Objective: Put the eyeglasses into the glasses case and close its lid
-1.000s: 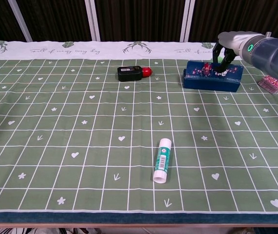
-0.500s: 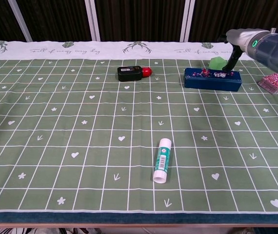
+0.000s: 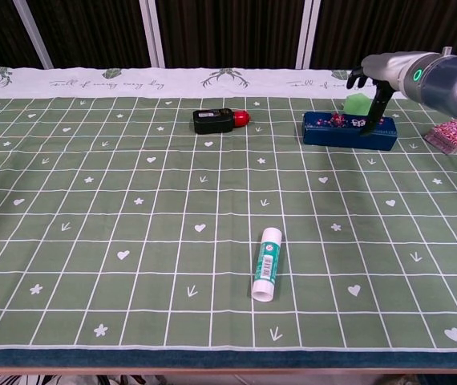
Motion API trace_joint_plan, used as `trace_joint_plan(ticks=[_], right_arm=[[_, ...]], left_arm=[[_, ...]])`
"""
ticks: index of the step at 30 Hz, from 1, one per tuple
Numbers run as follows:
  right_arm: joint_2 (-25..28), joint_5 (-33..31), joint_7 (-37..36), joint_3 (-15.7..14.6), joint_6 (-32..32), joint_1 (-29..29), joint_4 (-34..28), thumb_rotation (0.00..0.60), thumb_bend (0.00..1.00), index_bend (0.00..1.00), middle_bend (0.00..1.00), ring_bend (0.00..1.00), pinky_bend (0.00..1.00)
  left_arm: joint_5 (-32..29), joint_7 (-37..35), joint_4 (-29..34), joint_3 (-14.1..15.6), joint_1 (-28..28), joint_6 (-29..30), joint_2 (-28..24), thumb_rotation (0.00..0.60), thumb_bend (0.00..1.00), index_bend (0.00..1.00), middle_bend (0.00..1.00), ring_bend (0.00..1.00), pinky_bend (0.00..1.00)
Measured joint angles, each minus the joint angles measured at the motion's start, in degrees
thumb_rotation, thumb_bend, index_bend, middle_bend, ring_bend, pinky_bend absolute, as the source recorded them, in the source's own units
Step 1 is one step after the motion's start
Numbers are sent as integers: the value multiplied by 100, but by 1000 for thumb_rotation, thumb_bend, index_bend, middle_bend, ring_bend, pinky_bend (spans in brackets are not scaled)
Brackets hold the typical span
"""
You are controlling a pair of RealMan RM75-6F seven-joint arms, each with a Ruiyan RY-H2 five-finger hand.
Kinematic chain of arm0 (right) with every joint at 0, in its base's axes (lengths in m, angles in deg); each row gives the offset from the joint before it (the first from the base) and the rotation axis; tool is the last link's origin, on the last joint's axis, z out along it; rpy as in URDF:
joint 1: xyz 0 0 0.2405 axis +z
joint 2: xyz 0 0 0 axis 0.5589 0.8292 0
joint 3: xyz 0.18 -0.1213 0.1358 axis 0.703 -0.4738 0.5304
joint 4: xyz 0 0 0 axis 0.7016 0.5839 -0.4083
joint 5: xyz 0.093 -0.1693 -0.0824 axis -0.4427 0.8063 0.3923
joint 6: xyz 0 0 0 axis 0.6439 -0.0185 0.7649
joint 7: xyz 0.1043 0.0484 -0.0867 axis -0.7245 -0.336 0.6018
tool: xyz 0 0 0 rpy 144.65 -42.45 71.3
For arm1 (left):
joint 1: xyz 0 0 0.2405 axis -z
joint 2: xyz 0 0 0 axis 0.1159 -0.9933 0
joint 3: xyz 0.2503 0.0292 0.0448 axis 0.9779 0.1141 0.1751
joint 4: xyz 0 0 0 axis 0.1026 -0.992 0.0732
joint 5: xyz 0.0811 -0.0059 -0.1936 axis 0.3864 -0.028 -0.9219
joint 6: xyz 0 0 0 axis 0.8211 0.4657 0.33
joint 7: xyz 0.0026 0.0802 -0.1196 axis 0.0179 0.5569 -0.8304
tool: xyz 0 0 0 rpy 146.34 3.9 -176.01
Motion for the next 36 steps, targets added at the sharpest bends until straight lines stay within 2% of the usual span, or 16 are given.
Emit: trace_joint_plan(ticks=[4,7,17,28,36], right_arm=[[71,-434,312,-60,72,70,-165,600,205,262,224,154,183],[34,-639,383,-82,112,146,-127,600,251,308,266,169,183],[-273,-615,246,-133,15,246,438,600,291,324,265,170,183],[-514,-696,161,-99,-270,326,1031,600,314,298,260,169,183],[-683,-697,94,-48,-420,380,1363,600,377,364,335,200,183]], left_arm=[[0,-12,-1,-4,-1,5,-2,600,274,186,0,0,0],[-14,-30,-7,-9,1,-6,-5,600,274,186,0,0,0],[-20,-44,-8,-11,6,-19,-12,600,274,186,0,0,0],[-31,-45,-7,-9,8,-35,-16,600,274,188,0,0,0],[-39,-53,-5,-9,9,-43,-20,600,274,188,0,0,0]])
